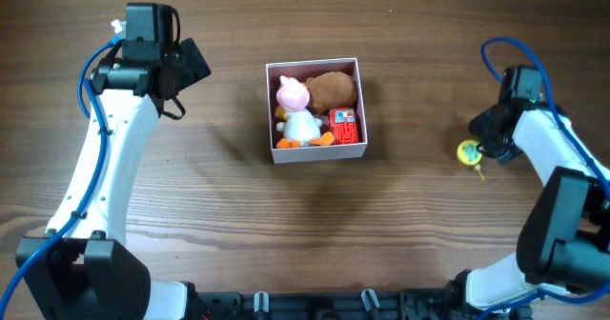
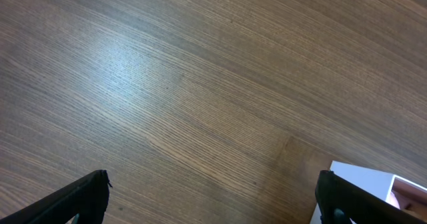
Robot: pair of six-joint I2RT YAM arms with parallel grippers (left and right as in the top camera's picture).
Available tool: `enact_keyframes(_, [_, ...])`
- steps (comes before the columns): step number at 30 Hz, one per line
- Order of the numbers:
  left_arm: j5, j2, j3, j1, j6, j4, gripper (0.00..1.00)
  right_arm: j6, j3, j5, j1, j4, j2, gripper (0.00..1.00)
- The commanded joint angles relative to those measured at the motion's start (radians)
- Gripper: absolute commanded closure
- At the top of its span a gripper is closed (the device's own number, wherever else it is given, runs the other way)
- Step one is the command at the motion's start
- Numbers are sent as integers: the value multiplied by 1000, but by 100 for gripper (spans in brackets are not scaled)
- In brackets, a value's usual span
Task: Pack container
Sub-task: 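Carry the rattle left and lower it into the pink box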
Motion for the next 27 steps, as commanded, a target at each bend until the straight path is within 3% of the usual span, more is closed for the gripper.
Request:
enact_keyframes(1, [5,-6,3,6,-12,-1,0,-132,114,-26,25,-28,-70,96])
enact_keyframes(6, [5,-6,3,6,-12,-1,0,-234,233,-115,141,-42,-121,96])
enact_keyframes(14, [5,-6,3,6,-12,-1,0,-494,365,-110,537,79,-168,96])
enact_keyframes(20, [5,-6,3,6,-12,-1,0,-469,365,-11,777,213,-152,96])
enact_keyframes(27, [5,-6,3,6,-12,-1,0,-429,365,14,856,219,-92,96])
